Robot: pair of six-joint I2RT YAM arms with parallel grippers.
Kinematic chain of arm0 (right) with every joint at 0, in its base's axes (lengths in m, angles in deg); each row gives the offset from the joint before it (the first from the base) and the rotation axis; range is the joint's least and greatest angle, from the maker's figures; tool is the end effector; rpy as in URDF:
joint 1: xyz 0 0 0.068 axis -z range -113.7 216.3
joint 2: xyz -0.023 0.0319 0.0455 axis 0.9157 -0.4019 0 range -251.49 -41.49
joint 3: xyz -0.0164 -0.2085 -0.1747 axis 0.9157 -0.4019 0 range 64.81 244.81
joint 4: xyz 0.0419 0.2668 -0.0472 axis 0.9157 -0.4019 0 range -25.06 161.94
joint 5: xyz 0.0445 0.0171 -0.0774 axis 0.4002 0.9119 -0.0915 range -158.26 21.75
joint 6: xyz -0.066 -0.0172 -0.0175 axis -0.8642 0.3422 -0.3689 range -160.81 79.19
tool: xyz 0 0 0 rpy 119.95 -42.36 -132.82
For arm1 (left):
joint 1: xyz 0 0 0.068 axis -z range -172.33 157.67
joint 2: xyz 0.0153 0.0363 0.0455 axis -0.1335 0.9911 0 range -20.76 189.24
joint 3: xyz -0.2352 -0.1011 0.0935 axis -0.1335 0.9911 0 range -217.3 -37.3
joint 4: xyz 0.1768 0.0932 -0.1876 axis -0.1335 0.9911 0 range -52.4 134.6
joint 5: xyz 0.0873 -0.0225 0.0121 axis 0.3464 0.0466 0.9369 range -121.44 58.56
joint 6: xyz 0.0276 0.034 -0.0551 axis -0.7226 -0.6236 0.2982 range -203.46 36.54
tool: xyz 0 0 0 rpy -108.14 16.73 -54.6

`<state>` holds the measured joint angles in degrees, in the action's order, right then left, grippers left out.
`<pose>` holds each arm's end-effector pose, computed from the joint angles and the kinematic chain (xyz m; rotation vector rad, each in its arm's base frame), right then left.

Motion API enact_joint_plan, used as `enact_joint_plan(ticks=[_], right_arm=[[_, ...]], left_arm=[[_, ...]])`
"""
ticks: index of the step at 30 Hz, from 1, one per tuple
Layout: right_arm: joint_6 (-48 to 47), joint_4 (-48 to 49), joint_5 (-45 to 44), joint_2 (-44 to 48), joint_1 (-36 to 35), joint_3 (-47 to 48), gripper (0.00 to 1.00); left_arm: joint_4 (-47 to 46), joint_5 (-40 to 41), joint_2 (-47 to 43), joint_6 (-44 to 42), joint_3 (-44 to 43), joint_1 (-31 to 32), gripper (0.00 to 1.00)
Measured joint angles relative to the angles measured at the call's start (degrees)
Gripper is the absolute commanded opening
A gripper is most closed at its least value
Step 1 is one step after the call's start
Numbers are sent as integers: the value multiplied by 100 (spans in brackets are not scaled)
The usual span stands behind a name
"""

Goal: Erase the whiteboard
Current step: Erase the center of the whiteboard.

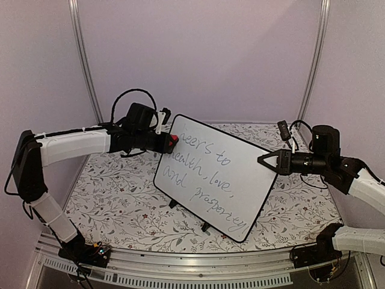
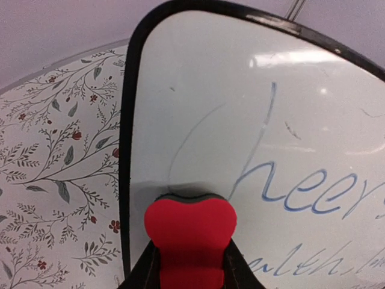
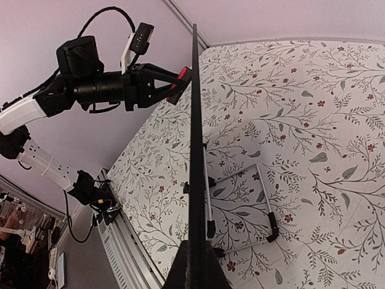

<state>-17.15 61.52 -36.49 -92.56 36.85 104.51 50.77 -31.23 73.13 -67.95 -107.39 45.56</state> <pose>0.1885 0.1414 0.2809 -0.4939 2.0101 1.1327 0.3188 -0.2479 0.2481 0.4375 2.2215 -0.5039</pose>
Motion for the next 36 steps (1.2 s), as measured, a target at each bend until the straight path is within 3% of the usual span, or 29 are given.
enact_joint_plan(ticks=[13, 36], right_arm=[[35, -28, -4, 11, 20, 0, 0], [-26, -31, 28, 11, 20, 0, 0]], left_arm=[[-31, -13, -160, 240, 485, 0, 10], [155, -20, 483, -354, -1266, -155, 9]])
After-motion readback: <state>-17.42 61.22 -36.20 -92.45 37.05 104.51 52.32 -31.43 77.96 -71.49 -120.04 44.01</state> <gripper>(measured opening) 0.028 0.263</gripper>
